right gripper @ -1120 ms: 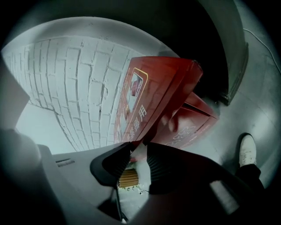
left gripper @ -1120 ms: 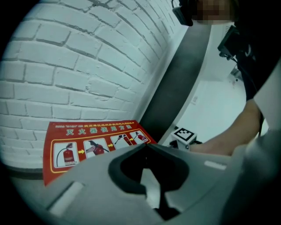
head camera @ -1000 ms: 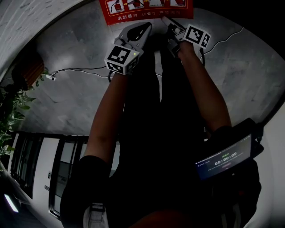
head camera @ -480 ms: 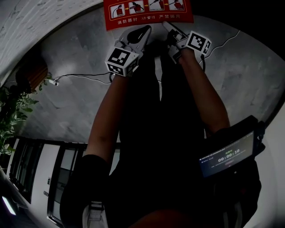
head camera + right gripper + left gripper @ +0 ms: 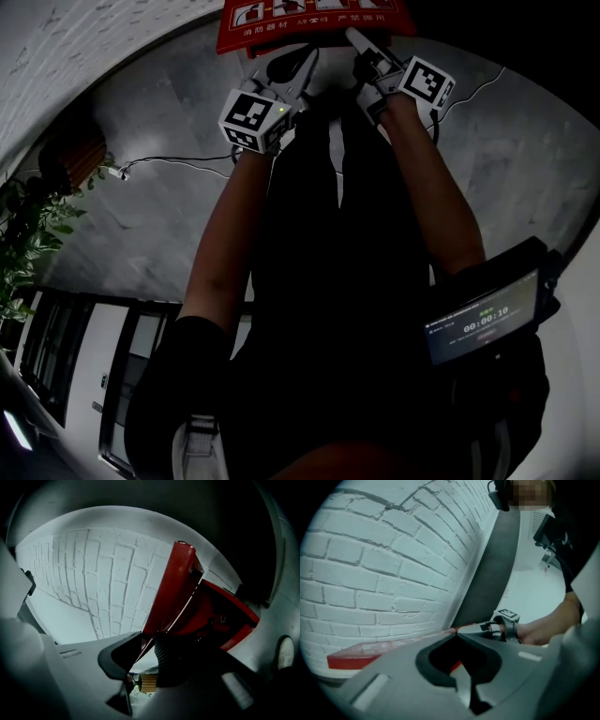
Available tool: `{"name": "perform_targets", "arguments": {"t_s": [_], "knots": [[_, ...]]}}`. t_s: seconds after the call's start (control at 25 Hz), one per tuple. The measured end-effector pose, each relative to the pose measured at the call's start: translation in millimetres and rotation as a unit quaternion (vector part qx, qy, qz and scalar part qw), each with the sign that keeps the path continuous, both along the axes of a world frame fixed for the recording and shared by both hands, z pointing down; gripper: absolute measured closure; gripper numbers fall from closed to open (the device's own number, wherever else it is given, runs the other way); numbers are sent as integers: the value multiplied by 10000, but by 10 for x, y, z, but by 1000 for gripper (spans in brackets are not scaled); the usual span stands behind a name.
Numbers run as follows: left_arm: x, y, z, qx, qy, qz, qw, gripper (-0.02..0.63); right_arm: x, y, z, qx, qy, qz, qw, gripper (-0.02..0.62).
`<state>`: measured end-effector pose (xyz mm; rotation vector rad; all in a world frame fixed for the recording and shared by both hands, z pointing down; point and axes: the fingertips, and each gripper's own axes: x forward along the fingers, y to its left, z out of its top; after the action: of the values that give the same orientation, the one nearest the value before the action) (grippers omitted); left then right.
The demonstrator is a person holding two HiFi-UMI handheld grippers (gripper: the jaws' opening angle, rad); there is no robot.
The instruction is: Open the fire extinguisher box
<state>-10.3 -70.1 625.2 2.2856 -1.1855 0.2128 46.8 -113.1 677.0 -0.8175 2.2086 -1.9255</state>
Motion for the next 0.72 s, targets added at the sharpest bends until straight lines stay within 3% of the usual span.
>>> {"name": "perform_targets", "arguments": {"t_s": [0.12, 0.72], "knots": [[-66, -75, -79, 93, 7, -58, 9999, 604, -37, -162, -171, 382, -150, 55, 9991, 509], [-223, -446, -276, 376, 23, -229, 9990, 604, -181, -1016, -560, 1016, -340, 346, 9936, 545]]}}
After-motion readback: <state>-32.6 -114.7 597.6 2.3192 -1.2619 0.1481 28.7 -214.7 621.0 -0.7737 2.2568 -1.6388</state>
